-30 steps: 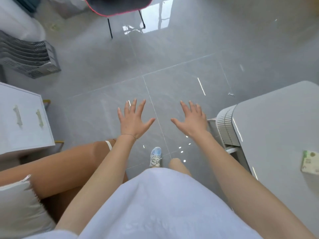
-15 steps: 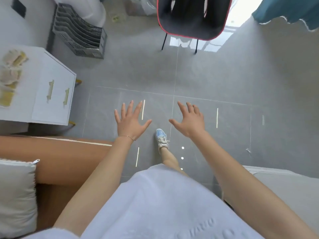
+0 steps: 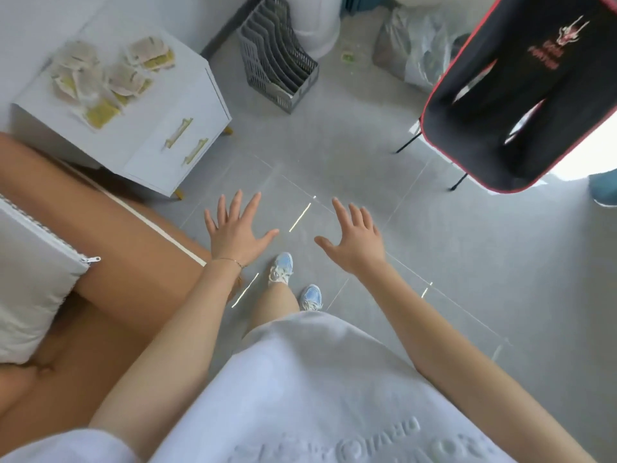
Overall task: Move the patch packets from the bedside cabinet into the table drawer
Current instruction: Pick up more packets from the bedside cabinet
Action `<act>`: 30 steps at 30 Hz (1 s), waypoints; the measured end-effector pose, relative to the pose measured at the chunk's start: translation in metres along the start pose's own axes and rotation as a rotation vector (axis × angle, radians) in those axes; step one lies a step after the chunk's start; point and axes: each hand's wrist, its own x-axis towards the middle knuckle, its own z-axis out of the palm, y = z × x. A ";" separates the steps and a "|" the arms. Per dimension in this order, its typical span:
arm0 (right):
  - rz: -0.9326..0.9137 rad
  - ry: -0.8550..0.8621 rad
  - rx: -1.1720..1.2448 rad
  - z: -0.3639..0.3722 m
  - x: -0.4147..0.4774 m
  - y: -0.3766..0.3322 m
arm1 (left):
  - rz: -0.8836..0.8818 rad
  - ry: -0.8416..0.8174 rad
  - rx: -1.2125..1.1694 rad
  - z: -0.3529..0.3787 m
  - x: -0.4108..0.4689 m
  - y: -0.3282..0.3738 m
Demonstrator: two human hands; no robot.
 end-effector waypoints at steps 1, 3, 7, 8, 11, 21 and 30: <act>-0.019 -0.002 -0.012 -0.005 0.012 -0.009 | -0.020 0.007 -0.009 -0.004 0.008 -0.007; -0.041 -0.004 -0.024 -0.014 0.038 -0.029 | -0.052 0.012 -0.014 -0.015 0.027 -0.020; -0.092 0.005 -0.070 -0.034 0.097 -0.077 | -0.115 0.034 -0.062 -0.038 0.074 -0.050; -0.107 0.007 -0.081 -0.040 0.111 -0.090 | -0.124 0.040 -0.070 -0.045 0.087 -0.057; -0.151 0.013 -0.116 -0.054 0.149 -0.130 | -0.155 0.062 -0.085 -0.069 0.122 -0.081; -0.229 -0.042 -0.154 -0.089 0.245 -0.232 | -0.270 0.046 -0.118 -0.125 0.208 -0.146; -0.391 -0.142 -0.280 -0.106 0.347 -0.330 | -0.484 0.052 -0.204 -0.143 0.271 -0.200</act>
